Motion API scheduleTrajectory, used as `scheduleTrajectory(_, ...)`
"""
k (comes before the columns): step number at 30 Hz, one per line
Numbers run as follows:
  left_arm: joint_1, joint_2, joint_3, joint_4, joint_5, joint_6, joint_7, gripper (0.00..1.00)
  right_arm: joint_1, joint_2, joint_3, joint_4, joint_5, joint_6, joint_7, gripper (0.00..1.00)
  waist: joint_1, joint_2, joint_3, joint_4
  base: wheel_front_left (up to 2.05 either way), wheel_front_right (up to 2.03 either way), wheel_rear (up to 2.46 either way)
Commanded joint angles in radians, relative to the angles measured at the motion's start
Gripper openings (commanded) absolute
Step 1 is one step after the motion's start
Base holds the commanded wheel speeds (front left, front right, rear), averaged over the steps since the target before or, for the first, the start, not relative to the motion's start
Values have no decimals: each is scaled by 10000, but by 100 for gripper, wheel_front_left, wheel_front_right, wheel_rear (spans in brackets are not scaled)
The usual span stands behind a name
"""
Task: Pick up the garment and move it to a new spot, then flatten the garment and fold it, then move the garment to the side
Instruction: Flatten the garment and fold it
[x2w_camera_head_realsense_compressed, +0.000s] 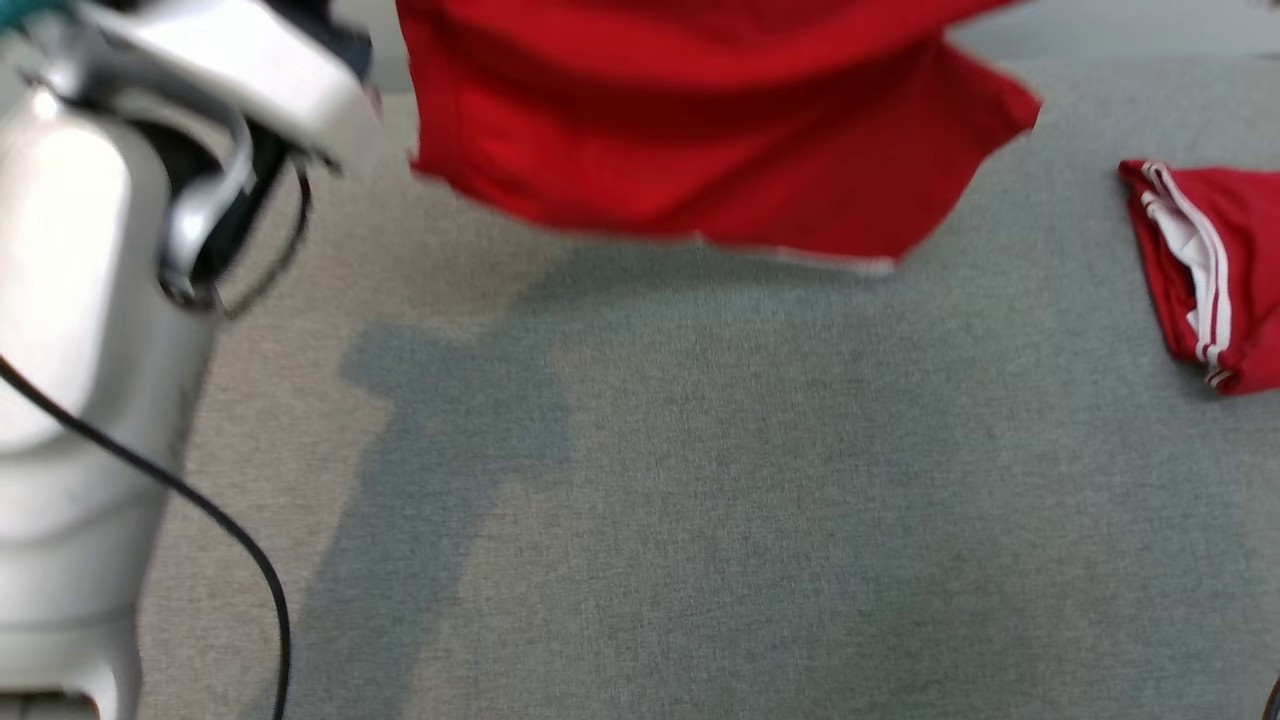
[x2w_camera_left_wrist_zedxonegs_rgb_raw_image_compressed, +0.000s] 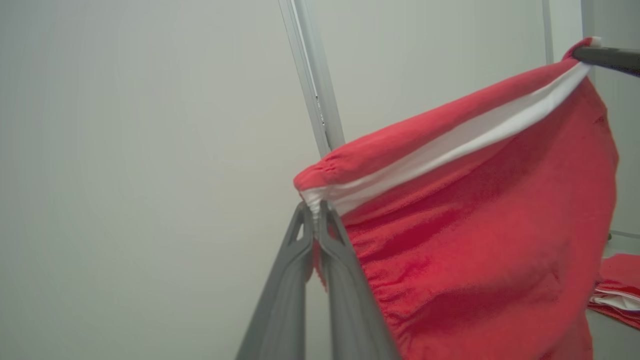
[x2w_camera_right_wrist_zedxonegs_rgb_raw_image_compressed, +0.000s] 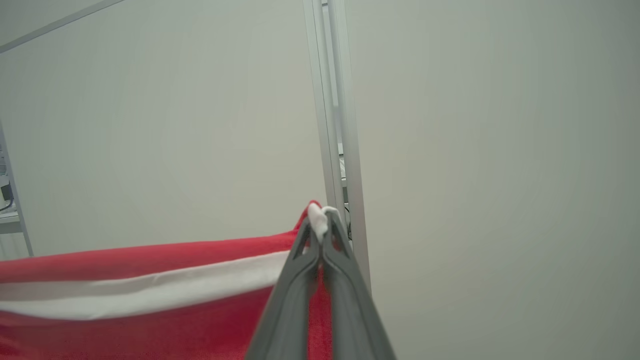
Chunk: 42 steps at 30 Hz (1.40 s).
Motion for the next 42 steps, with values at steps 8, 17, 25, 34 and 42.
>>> scheduleTrajectory(8,-3741,-165,-7,2551,685,-2,-1532,0,-3034,381,-181,1507,-1075,-3,-992,0,0,0,2328,-447,0,0,0)
scheduleTrajectory(17,-4888,-976,-423,5556,1100,1,-3550,0,-3410,1124,178,4052,-1287,-1,-3010,0,0,0,3349,-604,0,0,0)
scheduleTrajectory(25,-3869,-1252,-924,6487,1532,-116,-3711,0,-2201,1457,1038,5220,-67,-1,-3188,0,0,0,3612,-528,0,0,0)
scheduleTrajectory(34,-2036,-1158,-1060,6044,1902,-178,-3709,0,-875,928,2314,5636,821,-1,-3180,0,0,0,3065,-297,0,0,0)
scheduleTrajectory(42,-791,-1083,-1608,7285,2005,-271,-3709,0,359,447,3541,6030,1897,-1,-2484,0,0,0,2162,-167,0,0,0)
